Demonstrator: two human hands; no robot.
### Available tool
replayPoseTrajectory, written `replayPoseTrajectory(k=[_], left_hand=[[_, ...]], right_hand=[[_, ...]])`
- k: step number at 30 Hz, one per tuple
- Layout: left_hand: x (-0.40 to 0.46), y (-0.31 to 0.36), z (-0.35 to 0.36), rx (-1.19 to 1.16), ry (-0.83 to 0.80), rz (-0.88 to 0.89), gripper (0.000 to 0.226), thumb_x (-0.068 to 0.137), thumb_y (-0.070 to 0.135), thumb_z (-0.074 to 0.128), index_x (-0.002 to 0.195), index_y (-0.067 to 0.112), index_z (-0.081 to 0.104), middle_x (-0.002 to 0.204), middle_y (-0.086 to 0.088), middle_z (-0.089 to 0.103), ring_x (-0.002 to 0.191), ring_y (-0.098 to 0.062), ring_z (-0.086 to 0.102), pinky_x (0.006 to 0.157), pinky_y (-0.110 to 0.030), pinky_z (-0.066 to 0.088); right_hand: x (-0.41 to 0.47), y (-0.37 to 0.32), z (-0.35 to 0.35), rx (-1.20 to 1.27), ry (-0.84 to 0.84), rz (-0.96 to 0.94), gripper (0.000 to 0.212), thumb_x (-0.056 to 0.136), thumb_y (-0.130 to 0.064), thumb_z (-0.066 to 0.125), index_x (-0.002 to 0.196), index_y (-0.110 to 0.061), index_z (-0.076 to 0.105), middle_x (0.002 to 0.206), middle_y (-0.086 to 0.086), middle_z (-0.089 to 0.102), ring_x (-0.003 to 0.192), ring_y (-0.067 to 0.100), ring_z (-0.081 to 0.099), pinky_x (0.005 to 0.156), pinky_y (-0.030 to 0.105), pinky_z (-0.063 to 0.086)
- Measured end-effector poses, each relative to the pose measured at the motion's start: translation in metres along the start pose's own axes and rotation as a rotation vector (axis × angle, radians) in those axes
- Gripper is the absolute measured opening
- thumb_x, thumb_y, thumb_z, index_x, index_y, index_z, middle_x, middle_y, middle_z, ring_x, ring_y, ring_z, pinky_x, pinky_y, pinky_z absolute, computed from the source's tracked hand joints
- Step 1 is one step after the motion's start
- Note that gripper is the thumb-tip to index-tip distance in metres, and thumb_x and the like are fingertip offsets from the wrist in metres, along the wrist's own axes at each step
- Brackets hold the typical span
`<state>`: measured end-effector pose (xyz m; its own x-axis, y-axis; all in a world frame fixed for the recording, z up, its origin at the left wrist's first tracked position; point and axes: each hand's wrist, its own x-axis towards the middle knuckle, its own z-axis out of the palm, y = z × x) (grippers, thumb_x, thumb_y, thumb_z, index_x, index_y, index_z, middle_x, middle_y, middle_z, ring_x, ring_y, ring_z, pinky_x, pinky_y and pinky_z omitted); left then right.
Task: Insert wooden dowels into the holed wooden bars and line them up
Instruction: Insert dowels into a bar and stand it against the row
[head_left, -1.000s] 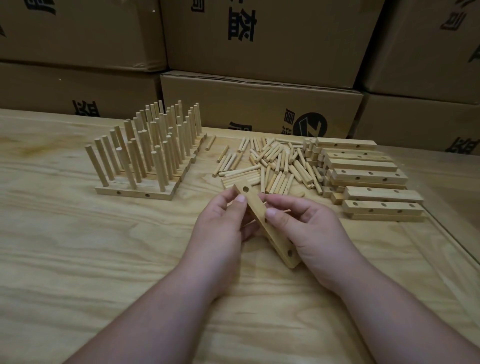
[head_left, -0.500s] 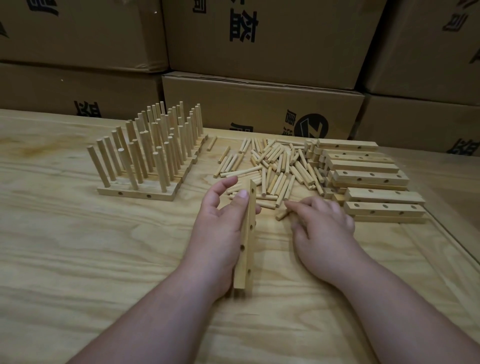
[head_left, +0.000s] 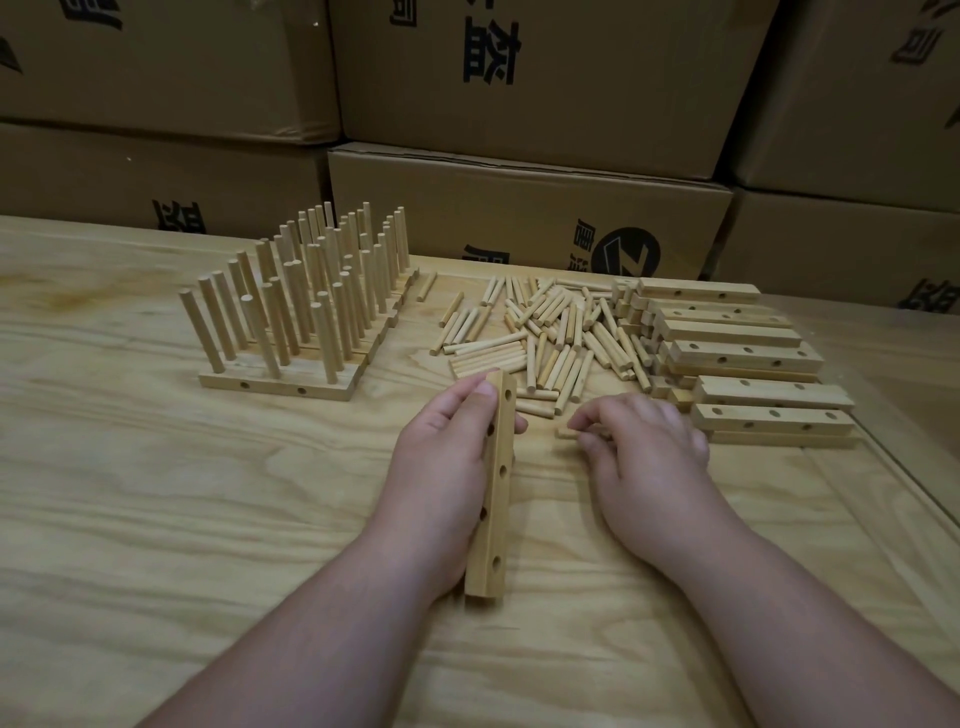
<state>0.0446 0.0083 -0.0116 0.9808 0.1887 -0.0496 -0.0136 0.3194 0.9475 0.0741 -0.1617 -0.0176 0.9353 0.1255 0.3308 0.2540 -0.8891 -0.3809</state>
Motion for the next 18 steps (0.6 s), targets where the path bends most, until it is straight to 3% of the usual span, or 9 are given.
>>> replayPoseTrajectory(k=[3, 5, 8, 12, 18], left_hand=[[0.000, 0.000, 0.001, 0.015, 0.000, 0.000, 0.020, 0.099, 0.038, 0.060, 0.113, 0.029, 0.070, 0.089, 0.000, 0.078, 0.064, -0.004, 0.066, 0.072, -0.034, 0.047], [-0.001, 0.000, 0.002, 0.018, -0.002, 0.005, 0.019, 0.099, 0.038, 0.060, 0.112, 0.029, 0.070, 0.089, -0.001, 0.078, 0.065, -0.004, 0.066, 0.073, -0.035, 0.047], [-0.001, 0.000, 0.002, 0.022, 0.008, 0.008, 0.016, 0.099, 0.036, 0.060, 0.109, 0.028, 0.071, 0.089, -0.001, 0.078, 0.064, -0.005, 0.065, 0.076, -0.036, 0.046], [-0.001, 0.001, 0.003, 0.007, 0.010, -0.001, 0.020, 0.100, 0.036, 0.060, 0.112, 0.024, 0.070, 0.088, -0.002, 0.078, 0.064, -0.007, 0.064, 0.075, -0.036, 0.045], [0.001, 0.001, 0.001, -0.024, 0.023, -0.024, 0.027, 0.101, 0.037, 0.057, 0.110, 0.016, 0.071, 0.077, -0.002, 0.072, 0.056, -0.009, 0.060, 0.061, -0.031, 0.044]], right_hand=[[-0.001, -0.004, -0.005, 0.244, 0.048, -0.015, 0.009, 0.099, -0.034, 0.053, 0.092, -0.040, 0.052, 0.076, -0.016, 0.062, 0.075, 0.001, 0.056, 0.067, 0.028, 0.048], [-0.003, -0.008, -0.007, 0.306, 0.142, -0.051, 0.009, 0.097, -0.031, 0.058, 0.091, -0.037, 0.056, 0.073, -0.016, 0.062, 0.077, -0.001, 0.058, 0.057, 0.014, 0.042], [-0.006, -0.012, -0.008, 0.405, 0.203, -0.090, 0.015, 0.093, -0.021, 0.062, 0.098, -0.036, 0.060, 0.086, -0.024, 0.062, 0.086, -0.004, 0.060, 0.065, 0.007, 0.042], [-0.009, -0.013, -0.011, 0.446, 0.285, -0.229, 0.027, 0.090, -0.011, 0.070, 0.112, -0.026, 0.068, 0.103, -0.022, 0.066, 0.101, -0.001, 0.064, 0.085, 0.014, 0.050], [-0.008, -0.013, -0.010, 0.486, 0.268, -0.314, 0.020, 0.089, -0.013, 0.073, 0.107, -0.020, 0.074, 0.096, -0.018, 0.068, 0.090, 0.000, 0.065, 0.077, 0.011, 0.049]])
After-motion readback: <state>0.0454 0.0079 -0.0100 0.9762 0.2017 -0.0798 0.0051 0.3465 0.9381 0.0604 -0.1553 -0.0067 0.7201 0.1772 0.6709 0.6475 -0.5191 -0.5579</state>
